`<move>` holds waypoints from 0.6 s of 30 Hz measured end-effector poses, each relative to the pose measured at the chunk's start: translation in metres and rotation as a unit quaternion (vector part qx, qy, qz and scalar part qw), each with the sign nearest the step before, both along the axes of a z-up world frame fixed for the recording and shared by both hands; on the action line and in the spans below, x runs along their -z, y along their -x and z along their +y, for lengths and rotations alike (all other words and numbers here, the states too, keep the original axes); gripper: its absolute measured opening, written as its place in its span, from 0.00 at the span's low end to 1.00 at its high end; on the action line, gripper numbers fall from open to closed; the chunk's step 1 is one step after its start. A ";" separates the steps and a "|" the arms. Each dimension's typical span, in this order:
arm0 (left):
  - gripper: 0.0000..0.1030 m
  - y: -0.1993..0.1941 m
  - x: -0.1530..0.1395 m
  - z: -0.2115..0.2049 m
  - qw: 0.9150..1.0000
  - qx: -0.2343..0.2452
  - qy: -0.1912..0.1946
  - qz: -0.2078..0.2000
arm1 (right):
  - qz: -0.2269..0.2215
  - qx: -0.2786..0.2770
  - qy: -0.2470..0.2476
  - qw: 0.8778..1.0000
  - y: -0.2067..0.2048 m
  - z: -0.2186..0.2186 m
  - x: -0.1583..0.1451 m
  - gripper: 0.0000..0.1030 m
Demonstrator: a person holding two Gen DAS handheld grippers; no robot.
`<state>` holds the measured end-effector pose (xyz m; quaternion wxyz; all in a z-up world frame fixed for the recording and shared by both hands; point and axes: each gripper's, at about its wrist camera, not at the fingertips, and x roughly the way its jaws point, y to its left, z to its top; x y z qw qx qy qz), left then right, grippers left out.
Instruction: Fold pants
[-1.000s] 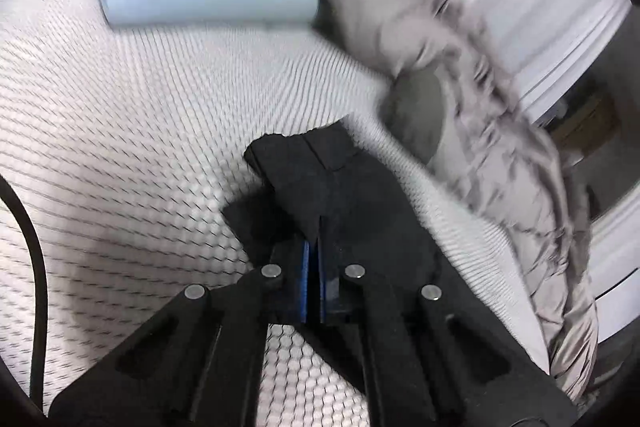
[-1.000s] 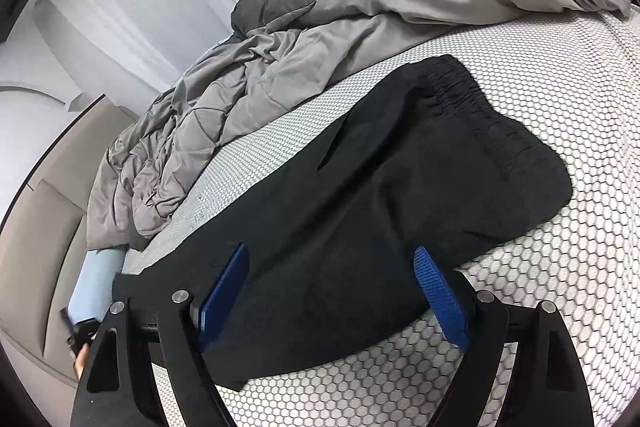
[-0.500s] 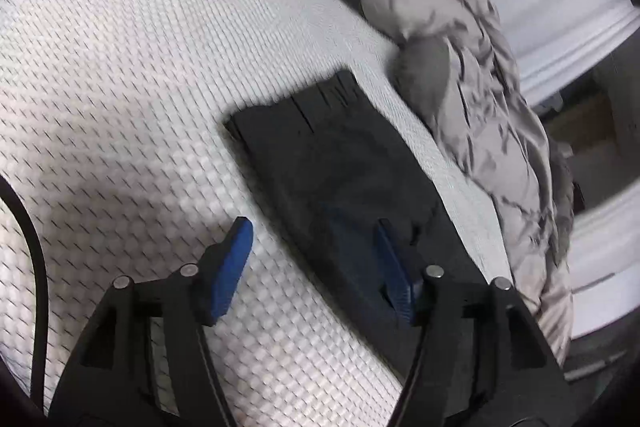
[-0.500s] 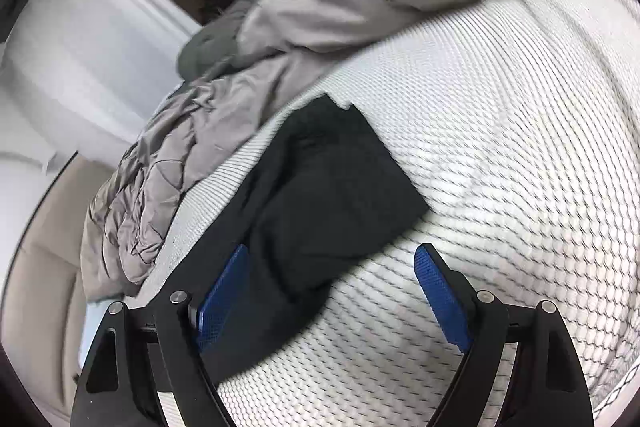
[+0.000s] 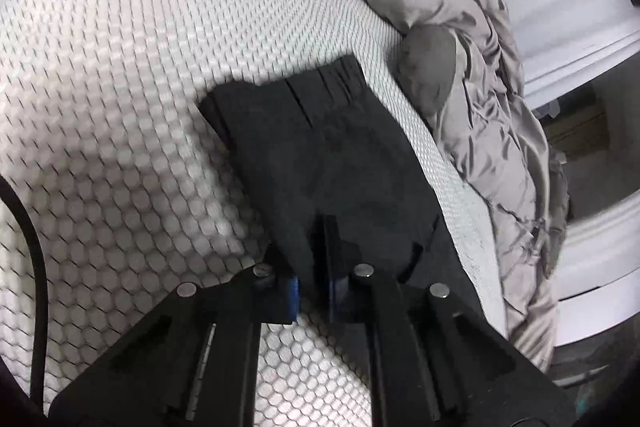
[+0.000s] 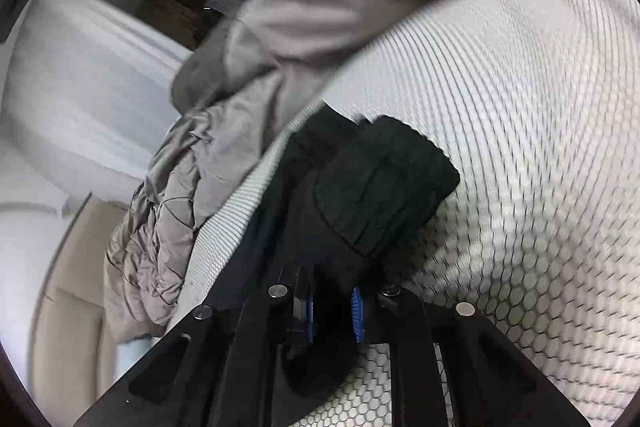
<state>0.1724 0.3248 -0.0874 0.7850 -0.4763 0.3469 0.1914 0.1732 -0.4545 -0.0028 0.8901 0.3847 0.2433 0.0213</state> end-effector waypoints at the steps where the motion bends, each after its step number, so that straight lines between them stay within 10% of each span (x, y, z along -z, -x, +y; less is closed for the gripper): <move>1: 0.06 0.005 -0.002 0.005 1.000 -0.004 -0.005 0.001 | -0.011 -0.001 0.004 1.000 0.003 0.000 -0.006 0.13; 5: 0.06 0.003 0.003 0.011 1.000 -0.006 -0.001 0.015 | 0.014 0.021 -0.006 1.000 0.013 -0.017 0.001 0.43; 8: 0.06 0.015 0.001 0.012 1.000 -0.001 -0.004 0.015 | 0.073 0.056 -0.047 0.995 0.020 -0.037 0.027 0.43; 16: 0.07 0.034 -0.016 -0.010 0.998 0.047 -0.040 0.006 | 0.042 0.055 -0.071 0.995 0.036 -0.059 0.029 0.43; 18: 0.07 0.031 -0.015 -0.012 0.998 0.047 -0.045 0.013 | 0.052 0.041 -0.071 0.995 0.030 -0.058 0.032 0.24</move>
